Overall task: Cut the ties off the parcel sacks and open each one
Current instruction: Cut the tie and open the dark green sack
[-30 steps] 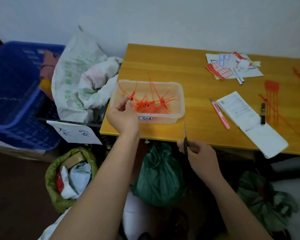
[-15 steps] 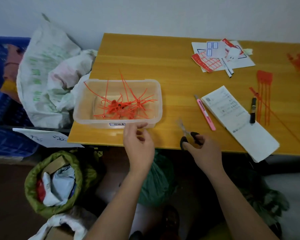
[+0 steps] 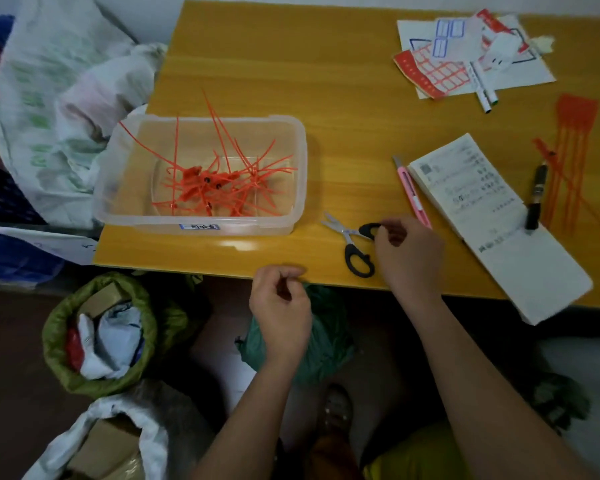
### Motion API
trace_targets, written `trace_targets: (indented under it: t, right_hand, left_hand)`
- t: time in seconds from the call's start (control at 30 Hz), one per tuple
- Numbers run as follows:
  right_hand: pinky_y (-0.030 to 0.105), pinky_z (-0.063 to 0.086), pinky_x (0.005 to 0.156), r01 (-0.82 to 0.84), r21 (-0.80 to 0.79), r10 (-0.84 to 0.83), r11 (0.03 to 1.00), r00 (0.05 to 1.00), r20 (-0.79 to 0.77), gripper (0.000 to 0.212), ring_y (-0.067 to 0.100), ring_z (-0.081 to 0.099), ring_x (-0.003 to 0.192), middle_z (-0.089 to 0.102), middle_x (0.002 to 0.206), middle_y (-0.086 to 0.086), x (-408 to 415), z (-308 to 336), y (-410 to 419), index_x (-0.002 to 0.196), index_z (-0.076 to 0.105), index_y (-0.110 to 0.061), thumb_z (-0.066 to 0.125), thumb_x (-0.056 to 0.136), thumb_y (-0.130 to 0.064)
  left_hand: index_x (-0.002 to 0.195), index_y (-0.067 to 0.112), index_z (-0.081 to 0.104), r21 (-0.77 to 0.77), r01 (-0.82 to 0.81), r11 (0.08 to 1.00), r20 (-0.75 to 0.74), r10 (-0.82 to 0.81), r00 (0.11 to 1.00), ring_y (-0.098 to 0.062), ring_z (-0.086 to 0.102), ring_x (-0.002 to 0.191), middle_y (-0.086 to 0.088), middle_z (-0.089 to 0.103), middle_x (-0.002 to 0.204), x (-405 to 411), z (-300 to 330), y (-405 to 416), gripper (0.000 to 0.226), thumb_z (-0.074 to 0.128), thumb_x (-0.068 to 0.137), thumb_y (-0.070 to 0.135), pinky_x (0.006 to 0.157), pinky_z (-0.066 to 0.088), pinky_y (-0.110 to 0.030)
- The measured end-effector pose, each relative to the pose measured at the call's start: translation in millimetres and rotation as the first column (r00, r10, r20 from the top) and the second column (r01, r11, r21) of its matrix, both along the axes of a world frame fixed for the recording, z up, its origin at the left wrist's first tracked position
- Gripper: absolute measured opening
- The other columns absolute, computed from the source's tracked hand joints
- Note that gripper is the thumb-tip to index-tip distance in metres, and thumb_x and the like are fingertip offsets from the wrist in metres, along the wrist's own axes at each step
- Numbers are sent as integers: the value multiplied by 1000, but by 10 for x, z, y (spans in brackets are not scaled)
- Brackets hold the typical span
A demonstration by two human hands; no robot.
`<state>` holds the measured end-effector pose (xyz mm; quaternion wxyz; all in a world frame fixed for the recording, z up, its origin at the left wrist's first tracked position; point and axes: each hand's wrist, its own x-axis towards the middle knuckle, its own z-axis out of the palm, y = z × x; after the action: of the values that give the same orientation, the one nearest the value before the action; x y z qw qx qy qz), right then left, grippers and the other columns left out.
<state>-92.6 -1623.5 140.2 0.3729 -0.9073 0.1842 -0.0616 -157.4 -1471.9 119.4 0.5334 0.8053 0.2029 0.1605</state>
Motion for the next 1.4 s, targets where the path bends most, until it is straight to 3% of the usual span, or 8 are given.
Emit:
trace_targets:
  t: [0.13, 0.27, 0.33, 0.53, 0.8, 1.17, 1.23, 1.4]
  right_hand:
    - [-6, 39, 62, 18, 132, -19, 991, 1000, 8, 20, -10, 56, 76, 63, 89, -11, 17, 0, 14, 108, 70, -14, 59, 92, -11]
    - [15, 54, 75, -19, 224, -5, 975, 994, 107, 18, 1, 63, 86, 66, 92, -11, -89, 0, 58, 101, 69, -17, 58, 92, -7]
    - [24, 54, 76, -47, 193, 5, 980, 977, 214, 19, 8, 64, 87, 66, 92, -6, -241, -26, 78, 98, 68, -14, 56, 91, -1]
    - [17, 48, 80, -134, 64, 96, 989, 906, 413, 20, 11, 60, 87, 64, 87, 6, -954, -367, 169, 80, 65, -3, 53, 86, 12]
    - [14, 40, 65, -124, 116, 123, 985, 992, 10, 20, 13, 58, 76, 59, 92, 2, -1375, -1233, 409, 90, 68, -6, 54, 89, 8]
    - [25, 45, 93, -163, 132, 204, 978, 884, -420, 30, 19, 57, 108, 57, 123, 6, -906, -2997, 824, 116, 64, -15, 53, 91, -5]
    - [36, 42, 105, -145, 167, 208, 975, 862, -463, 39, 25, 50, 122, 49, 134, 7, -814, -3274, 868, 125, 60, -24, 58, 88, -14]
    - [34, 21, 113, -219, 169, 276, 961, 752, -598, 47, 30, 15, 141, 17, 157, -5, -681, -3738, 857, 128, 54, -47, 60, 86, -26]
  left_hand:
    - [77, 7, 68, -5, -19, 1000, 2, 19, 1000, 0, 57, 82, -2, 61, 85, 6, -19, -3, 25, 54, 81, -14, 74, 41, -7]
    - [75, 5, 67, -11, -24, 1000, 21, 24, 999, -3, 58, 80, -6, 60, 84, -1, -35, 22, 26, 53, 81, -16, 72, 43, -9]
    - [73, 5, 66, -13, -43, 999, 42, 44, 998, -4, 58, 78, -8, 60, 83, -20, -62, 52, 26, 53, 80, -16, 71, 43, -11]
    - [70, 6, 63, 26, -102, 994, 12, 102, 995, 0, 53, 73, -7, 54, 81, -222, -365, 256, 26, 54, 79, -17, 65, 41, -8]
    - [78, 14, 60, -71, 7, 997, -298, -28, 954, 5, 54, 63, -14, 59, 96, -524, -1071, 674, 26, 50, 86, -9, 54, 39, -7]
    - [87, 21, 58, -121, 235, 964, -441, -265, 857, -7, 47, 51, -15, 61, 105, -414, -2558, 1052, 24, 55, 85, -3, 55, 38, -18]
    - [90, 20, 58, -114, 251, 961, -430, -275, 860, -11, 52, 61, -14, 61, 108, -384, -2800, 1059, 17, 61, 85, 3, 61, 40, -15]
    - [91, 20, 57, -113, 224, 968, -462, -251, 851, -38, 59, 89, -16, 60, 108, -453, -3202, 1100, 14, 70, 85, 18, 73, 46, -27]
